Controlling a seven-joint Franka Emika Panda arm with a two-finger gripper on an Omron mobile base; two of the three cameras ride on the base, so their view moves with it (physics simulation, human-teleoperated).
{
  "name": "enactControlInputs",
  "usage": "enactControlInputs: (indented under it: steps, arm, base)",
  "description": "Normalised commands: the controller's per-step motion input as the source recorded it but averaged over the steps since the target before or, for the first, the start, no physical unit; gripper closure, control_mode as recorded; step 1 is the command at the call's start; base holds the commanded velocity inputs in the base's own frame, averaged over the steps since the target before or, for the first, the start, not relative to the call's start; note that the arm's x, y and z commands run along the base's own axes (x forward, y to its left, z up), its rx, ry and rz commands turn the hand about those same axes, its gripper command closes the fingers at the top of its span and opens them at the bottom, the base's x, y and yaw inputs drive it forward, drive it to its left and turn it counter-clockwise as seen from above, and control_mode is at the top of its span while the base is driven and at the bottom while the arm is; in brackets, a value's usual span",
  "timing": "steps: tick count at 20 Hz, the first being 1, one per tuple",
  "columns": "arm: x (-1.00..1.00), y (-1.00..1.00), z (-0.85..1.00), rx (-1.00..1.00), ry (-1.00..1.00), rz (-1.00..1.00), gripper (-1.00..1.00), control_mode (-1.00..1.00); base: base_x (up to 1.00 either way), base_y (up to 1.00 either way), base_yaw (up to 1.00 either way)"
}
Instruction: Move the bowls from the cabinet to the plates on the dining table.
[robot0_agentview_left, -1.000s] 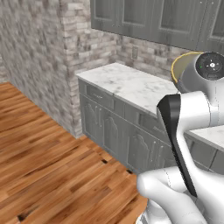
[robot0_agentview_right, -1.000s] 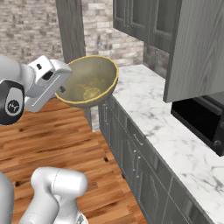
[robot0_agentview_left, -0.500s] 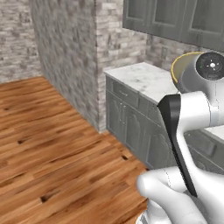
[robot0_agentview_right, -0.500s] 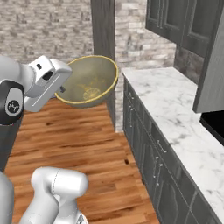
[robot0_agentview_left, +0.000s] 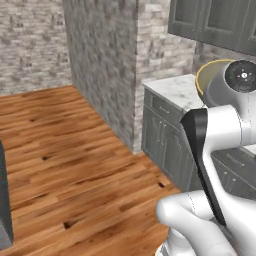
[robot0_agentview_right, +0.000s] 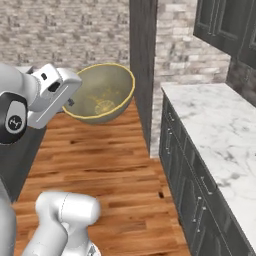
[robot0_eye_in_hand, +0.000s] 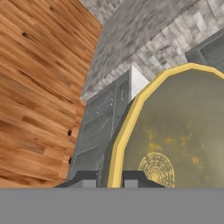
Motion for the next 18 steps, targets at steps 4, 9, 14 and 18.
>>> enactControlInputs:
  steps: [4,9,14,18]
  arm:
    - [0.00,0.00,0.00,0.00,0.00,0.00,1.00,1.00]
    - [0.00,0.00,0.00,0.00,0.00,0.00,1.00,1.00]
    - [0.00,0.00,0.00,0.00,0.00,0.00,1.00,1.00]
    - [0.00,0.00,0.00,0.00,0.00,0.00,1.00,1.00]
  base:
    - [0.79,0.41,0.09]
    - [0.57,0.57,0.05]
    - [0.05,0.69,0.01]
    - [-0.06,0.57,0.03]
